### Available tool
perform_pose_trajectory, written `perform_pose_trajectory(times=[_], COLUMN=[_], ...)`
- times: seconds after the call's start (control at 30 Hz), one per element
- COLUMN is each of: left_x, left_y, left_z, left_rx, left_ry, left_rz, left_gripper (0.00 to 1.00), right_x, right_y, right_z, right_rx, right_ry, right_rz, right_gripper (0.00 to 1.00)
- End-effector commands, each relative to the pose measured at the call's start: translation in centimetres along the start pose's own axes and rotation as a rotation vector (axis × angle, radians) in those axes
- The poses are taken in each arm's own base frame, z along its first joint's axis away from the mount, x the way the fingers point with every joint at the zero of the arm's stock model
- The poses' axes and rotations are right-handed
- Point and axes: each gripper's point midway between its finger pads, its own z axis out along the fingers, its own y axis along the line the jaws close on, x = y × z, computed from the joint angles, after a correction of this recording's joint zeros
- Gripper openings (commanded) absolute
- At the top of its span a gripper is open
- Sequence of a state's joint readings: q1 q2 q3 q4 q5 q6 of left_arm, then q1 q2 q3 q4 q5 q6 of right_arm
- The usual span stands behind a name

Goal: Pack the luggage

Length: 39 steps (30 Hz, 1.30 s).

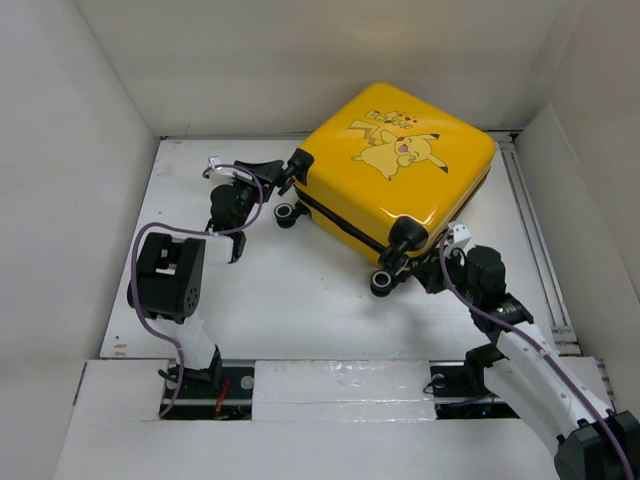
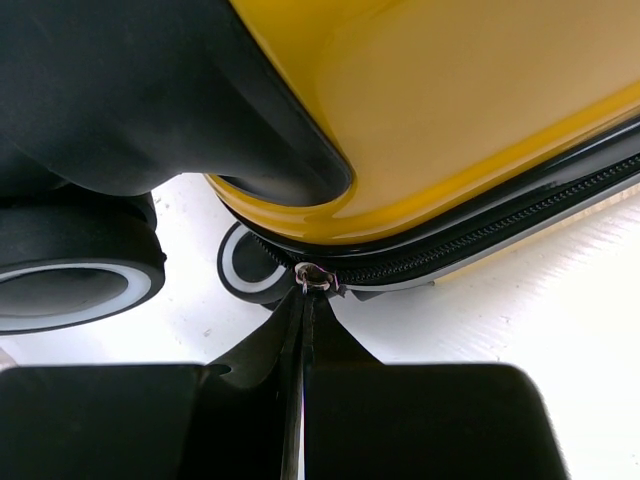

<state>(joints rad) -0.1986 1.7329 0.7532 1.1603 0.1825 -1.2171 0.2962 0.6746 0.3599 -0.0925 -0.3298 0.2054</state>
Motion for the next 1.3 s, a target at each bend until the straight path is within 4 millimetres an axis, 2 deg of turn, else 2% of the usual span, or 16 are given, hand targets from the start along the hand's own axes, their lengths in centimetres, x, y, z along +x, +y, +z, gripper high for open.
perform_pose_trajectory(times=[0.0, 0.1, 0.17, 0.2, 0.23, 0.33, 0.6, 0.77, 0.83, 0.87, 0.93, 0.97, 1.03, 1.17, 1.23, 1.27], left_x=[0.1, 0.1, 0.3, 0.3, 0.3, 0.1, 0.6, 1.3, 2.7, 3.8, 4.5, 5.8, 6.6, 8.0, 8.6, 8.4], left_y=[-2.3, -2.1, -2.1, -2.1, -2.1, -2.5, -1.5, -1.8, -1.5, -2.5, -3.0, -3.4, -3.7, -3.6, -3.6, -4.1], left_z=[0.8, 1.2, 1.1, 1.1, 1.1, 1.3, 0.0, -2.8, -4.5, -5.2, -6.2, -7.3, -8.2, -10.0, -10.5, -10.6], left_rx=[0.072, 0.063, 0.066, 0.066, 0.066, 0.075, 0.068, 0.090, 0.096, 0.116, 0.124, 0.134, 0.136, 0.142, 0.147, 0.164], left_ry=[0.009, 0.011, 0.020, 0.020, 0.020, 0.016, 0.018, 0.021, 0.050, 0.065, 0.052, 0.074, 0.087, 0.112, 0.136, 0.130], left_rz=[0.046, 0.056, 0.065, 0.065, 0.065, 0.076, 0.035, 0.037, 0.035, 0.044, 0.055, 0.062, 0.070, 0.052, 0.052, 0.052], left_gripper=[0.52, 0.62, 0.60, 0.39, 0.27, 0.00, 0.00, 0.00, 0.00, 0.00, 0.00, 0.00, 0.00, 0.00, 0.00, 0.00], right_x=[-4.7, -4.4, -4.0, -4.0, -3.6, -3.3, -2.8, -8.7, -10.5, -13.0, -14.7, -16.9, -17.6, -16.9, -8.9, -10.8], right_y=[3.5, 3.6, 4.1, 4.1, 4.4, 5.4, 10.2, 10.7, 9.4, 9.7, 9.0, 9.3, 8.5, 7.8, 6.9, 7.7], right_z=[-0.1, 0.1, 0.2, 0.2, 0.4, 0.5, 0.5, 0.2, 0.6, 0.2, 1.3, 1.2, 3.0, 3.5, 4.2, 3.4], right_rx=[-0.152, -0.158, -0.174, -0.174, -0.185, -0.202, -0.304, -0.238, -0.163, -0.157, -0.120, -0.133, -0.112, -0.121, -0.104, -0.140], right_ry=[-0.168, -0.157, -0.142, -0.142, -0.127, -0.118, -0.122, -0.264, -0.290, -0.335, -0.333, -0.369, -0.344, -0.421, -0.396, -0.473], right_rz=[-0.090, -0.089, -0.092, -0.092, -0.092, -0.094, -0.156, -0.179, -0.199, -0.207, -0.212, -0.225, -0.192, -0.060, 0.031, 0.053], right_gripper=[0.00, 0.00, 0.00, 0.00, 0.00, 0.00, 0.00, 0.00, 0.00, 0.00, 0.00, 0.00, 0.00, 0.00, 0.00, 0.00])
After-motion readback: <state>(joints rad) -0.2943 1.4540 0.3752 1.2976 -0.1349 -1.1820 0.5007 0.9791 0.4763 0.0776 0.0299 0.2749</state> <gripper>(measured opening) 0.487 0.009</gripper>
